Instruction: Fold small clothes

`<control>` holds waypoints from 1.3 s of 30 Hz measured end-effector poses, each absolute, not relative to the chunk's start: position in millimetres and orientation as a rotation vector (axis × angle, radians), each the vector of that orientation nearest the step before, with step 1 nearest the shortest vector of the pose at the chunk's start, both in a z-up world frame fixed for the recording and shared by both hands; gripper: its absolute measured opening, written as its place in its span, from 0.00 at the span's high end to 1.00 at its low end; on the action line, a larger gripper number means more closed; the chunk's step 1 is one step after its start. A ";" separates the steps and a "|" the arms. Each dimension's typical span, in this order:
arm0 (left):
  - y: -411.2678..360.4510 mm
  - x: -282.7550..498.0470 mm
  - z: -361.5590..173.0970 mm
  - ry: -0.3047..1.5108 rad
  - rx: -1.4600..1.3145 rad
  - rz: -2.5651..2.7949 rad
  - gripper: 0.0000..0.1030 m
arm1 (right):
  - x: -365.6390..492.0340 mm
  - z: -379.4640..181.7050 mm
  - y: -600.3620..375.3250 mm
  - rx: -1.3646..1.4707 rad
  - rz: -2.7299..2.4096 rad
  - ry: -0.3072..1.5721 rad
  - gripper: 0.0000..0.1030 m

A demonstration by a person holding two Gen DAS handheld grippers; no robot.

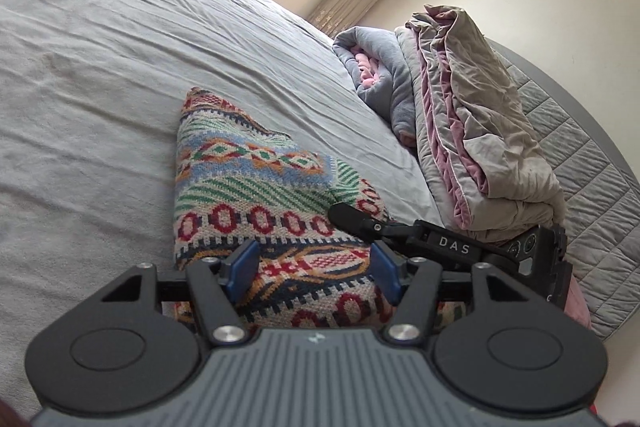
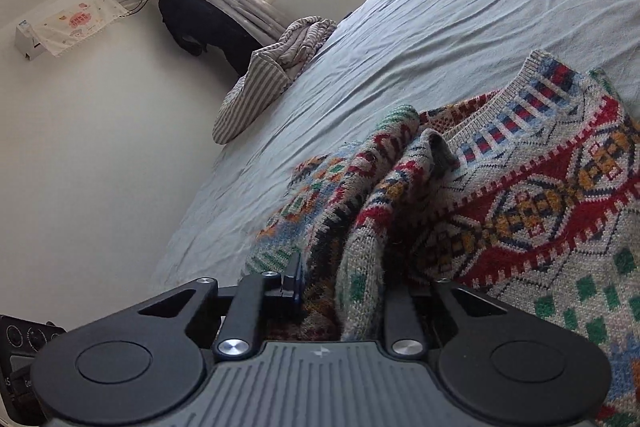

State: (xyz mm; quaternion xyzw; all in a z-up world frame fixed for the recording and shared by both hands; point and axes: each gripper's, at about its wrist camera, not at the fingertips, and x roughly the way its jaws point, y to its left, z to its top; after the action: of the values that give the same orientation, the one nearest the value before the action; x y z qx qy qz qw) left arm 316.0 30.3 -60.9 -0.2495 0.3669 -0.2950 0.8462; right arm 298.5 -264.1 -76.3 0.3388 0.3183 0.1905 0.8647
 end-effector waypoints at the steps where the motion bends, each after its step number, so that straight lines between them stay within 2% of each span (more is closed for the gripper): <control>1: 31.9 315.6 -58.0 0.763 -0.528 -0.623 0.42 | 296.5 -68.8 -268.6 0.704 0.405 0.637 0.80; 5: 27.0 312.6 -48.8 0.705 -0.437 -0.590 0.42 | 291.8 -52.9 -297.0 0.694 0.397 0.573 0.81; 11: -6.6 310.1 -66.1 0.744 -0.377 -0.640 0.42 | 286.3 -61.5 -355.4 0.806 0.324 0.544 0.81; 14: -28.5 304.4 -75.2 0.757 -0.300 -0.670 0.41 | 288.9 -67.0 -366.7 0.754 0.269 0.582 0.79; 15: -35.0 302.0 -77.1 0.757 -0.260 -0.672 0.41 | 292.1 -73.3 -368.0 0.695 0.229 0.636 0.75; 17: -46.2 295.1 -78.2 0.736 -0.168 -0.675 0.41 | 295.2 -88.9 -373.3 0.658 0.157 0.716 0.56; 25: -52.9 287.8 -79.3 0.724 -0.065 -0.688 0.38 | 312.6 -109.8 -395.0 0.939 0.305 0.600 0.51; 26: -52.7 287.7 -79.7 0.724 -0.066 -0.689 0.38 | 315.6 -112.9 -395.5 0.955 0.306 0.575 0.51; 27: -53.1 287.7 -80.5 0.722 -0.068 -0.691 0.38 | 317.1 -114.8 -393.9 0.956 0.303 0.531 0.56; 28: -53.7 286.4 -81.4 0.718 -0.068 -0.690 0.38 | 315.5 -114.4 -390.8 0.922 0.285 0.471 0.74; 29: -53.9 285.9 -82.2 0.715 -0.068 -0.689 0.38 | 310.3 -111.0 -385.4 0.865 0.277 0.411 0.79; 33: -54.5 284.4 -82.5 0.707 -0.064 -0.679 0.36 | 295.0 -91.6 -380.1 0.698 0.185 0.351 0.80; 37: -57.7 282.8 -79.8 0.707 -0.030 -0.661 0.35 | 289.8 -84.7 -389.1 0.570 -0.096 0.377 0.57; 39: -57.0 283.2 -76.0 0.711 -0.029 -0.656 0.34 | 285.6 -83.9 -399.9 0.609 -0.063 0.433 0.55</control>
State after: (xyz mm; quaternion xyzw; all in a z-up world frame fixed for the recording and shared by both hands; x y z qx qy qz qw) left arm 283.2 -57.0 -76.0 -0.0142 0.3419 -0.3155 0.8851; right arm 285.6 -399.9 -83.9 0.2974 0.2115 -0.0306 0.9305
